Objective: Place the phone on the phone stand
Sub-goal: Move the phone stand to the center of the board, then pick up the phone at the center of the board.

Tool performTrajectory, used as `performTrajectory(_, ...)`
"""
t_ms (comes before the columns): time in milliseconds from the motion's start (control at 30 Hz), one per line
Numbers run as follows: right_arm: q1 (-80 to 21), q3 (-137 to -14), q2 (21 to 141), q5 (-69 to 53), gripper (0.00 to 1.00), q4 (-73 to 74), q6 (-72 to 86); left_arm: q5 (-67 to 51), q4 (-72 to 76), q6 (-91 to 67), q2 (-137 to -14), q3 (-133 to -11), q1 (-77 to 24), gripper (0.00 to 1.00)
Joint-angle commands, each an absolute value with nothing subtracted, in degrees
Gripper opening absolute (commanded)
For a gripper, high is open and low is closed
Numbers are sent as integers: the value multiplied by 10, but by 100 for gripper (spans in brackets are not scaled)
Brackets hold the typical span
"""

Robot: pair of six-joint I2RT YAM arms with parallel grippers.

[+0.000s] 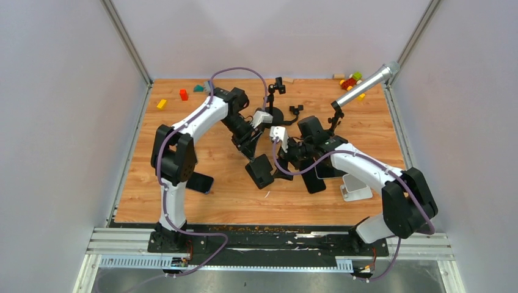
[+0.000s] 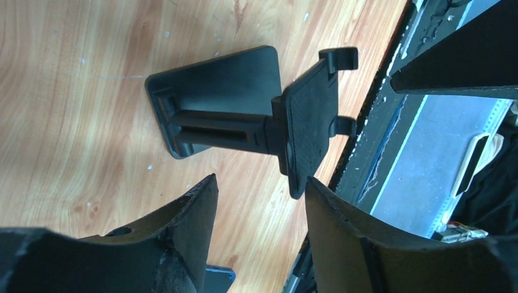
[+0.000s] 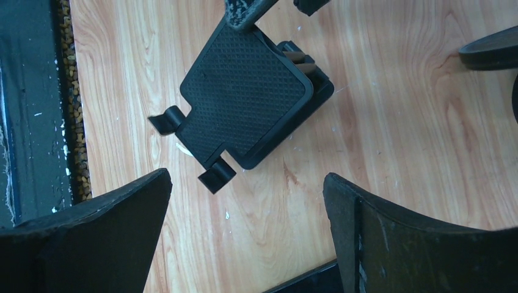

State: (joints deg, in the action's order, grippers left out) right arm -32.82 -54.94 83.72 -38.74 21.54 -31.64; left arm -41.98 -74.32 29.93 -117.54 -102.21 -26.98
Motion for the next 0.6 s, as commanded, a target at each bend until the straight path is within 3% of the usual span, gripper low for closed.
performTrajectory(0, -337, -582, 858, -417, 96, 188, -321, -390, -711, 277, -1103, -1000, -263, 66)
performTrajectory(200, -355, -593, 898, -411, 95, 183, -323, -384, -661, 230, -1028, -949, -224, 75)
performTrajectory(567, -369, -599, 937, -372, 88, 165, -328, -349, -558, 188, -864, -807, -185, 77)
